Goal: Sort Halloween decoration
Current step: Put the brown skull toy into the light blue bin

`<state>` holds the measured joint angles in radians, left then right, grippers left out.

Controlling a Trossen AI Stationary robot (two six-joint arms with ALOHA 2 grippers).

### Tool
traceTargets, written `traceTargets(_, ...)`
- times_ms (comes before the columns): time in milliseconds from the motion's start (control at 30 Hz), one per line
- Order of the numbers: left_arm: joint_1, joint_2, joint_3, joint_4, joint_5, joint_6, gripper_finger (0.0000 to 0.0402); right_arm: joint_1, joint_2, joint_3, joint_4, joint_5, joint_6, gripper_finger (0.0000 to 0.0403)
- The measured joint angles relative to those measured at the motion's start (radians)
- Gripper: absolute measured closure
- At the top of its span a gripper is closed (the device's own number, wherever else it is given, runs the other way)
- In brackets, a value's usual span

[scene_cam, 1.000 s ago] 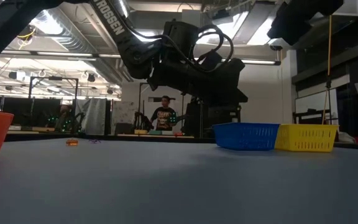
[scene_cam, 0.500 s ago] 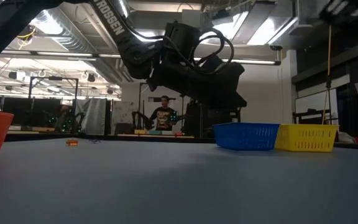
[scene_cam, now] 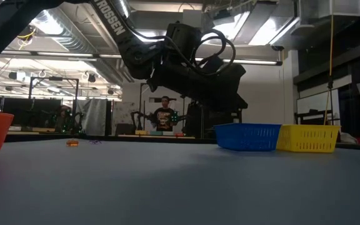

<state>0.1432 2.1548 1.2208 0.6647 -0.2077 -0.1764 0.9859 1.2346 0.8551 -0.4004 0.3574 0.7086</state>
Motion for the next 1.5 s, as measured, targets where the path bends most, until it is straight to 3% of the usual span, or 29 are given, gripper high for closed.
traceTargets(567,0.000,0.000,0.000,0.001,0.000,0.000,0.0278,0.022,0.323,0.000,0.000,-0.001,-0.006,0.0214)
traceTargets(1500,0.000,0.000,0.000,0.001,0.000,0.000,0.0278,0.022,0.420,0.000,0.011,0.033,-0.006,0.0214)
